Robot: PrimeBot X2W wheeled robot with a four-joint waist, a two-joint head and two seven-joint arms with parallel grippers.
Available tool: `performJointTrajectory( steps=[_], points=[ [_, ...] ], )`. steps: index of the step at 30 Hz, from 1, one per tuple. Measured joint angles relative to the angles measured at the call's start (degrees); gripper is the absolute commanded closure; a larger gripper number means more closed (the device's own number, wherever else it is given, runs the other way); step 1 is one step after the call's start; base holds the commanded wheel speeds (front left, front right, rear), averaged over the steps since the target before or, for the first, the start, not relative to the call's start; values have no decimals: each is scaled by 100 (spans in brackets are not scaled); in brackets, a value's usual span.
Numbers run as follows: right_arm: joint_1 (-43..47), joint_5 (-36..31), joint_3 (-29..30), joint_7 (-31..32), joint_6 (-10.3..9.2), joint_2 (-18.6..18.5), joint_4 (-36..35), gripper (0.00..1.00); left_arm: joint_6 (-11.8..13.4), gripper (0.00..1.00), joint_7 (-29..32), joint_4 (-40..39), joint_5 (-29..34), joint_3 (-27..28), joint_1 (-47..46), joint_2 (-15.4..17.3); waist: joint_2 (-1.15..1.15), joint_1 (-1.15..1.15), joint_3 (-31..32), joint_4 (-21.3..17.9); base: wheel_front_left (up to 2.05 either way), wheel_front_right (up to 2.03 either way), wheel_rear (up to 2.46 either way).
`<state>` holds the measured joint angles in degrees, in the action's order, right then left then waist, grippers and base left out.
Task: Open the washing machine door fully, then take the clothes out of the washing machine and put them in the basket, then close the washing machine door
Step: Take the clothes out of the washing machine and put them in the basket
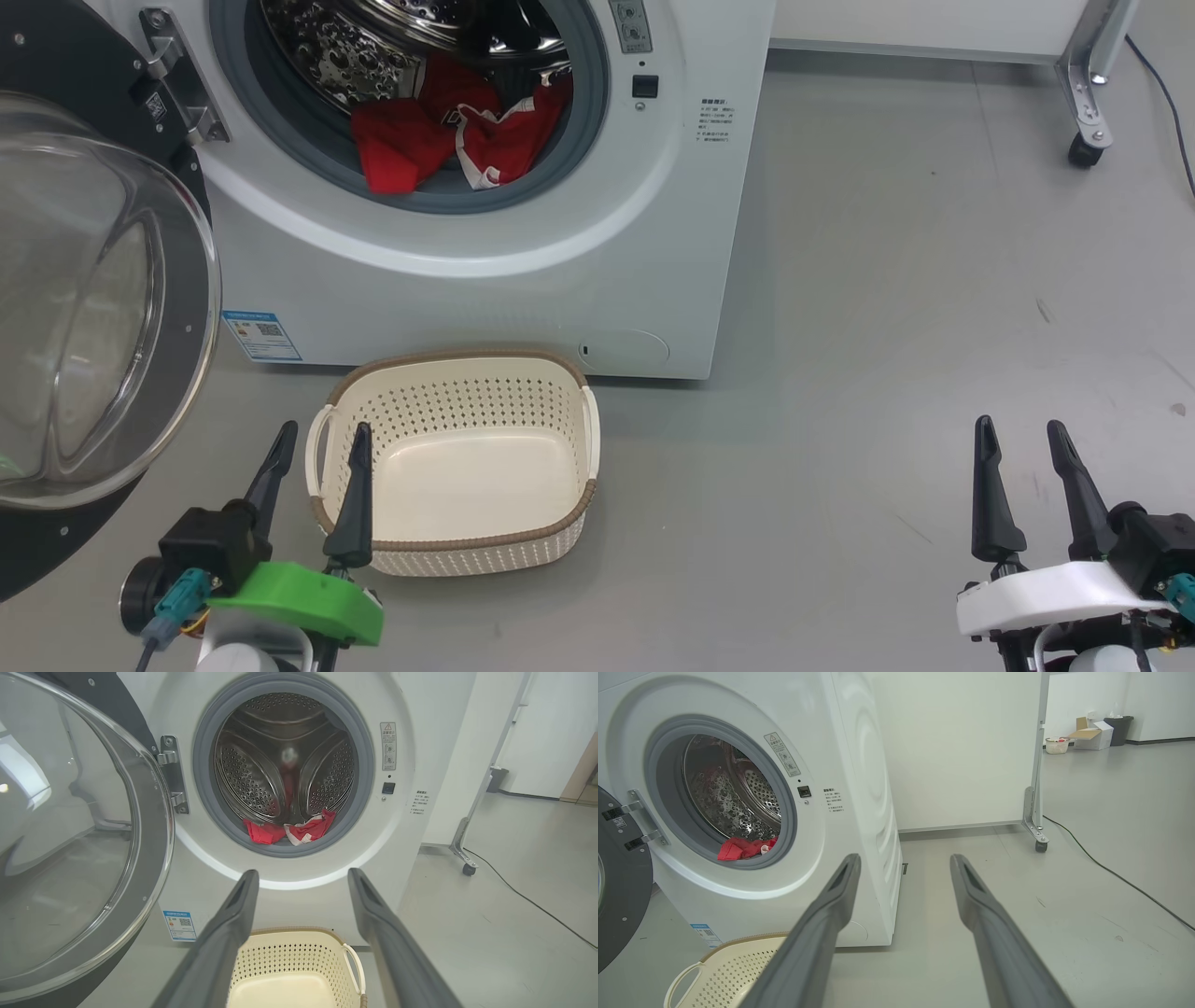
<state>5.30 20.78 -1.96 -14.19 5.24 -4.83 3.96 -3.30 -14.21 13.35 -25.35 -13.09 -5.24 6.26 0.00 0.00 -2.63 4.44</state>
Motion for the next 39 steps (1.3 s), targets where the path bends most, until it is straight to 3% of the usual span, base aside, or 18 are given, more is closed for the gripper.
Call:
performJointTrajectory(
  steps=[17,39],
  points=[
    [-1,0,5,-1,1,25,1,0,-2,0,-5,-86,-2,53,2,2,0,0,-23,3,51,-51,0],
    [-1,0,22,-1,19,47,19,0,48,0,-5,-105,74,35,12,35,0,0,28,19,109,-109,0]
  ],
)
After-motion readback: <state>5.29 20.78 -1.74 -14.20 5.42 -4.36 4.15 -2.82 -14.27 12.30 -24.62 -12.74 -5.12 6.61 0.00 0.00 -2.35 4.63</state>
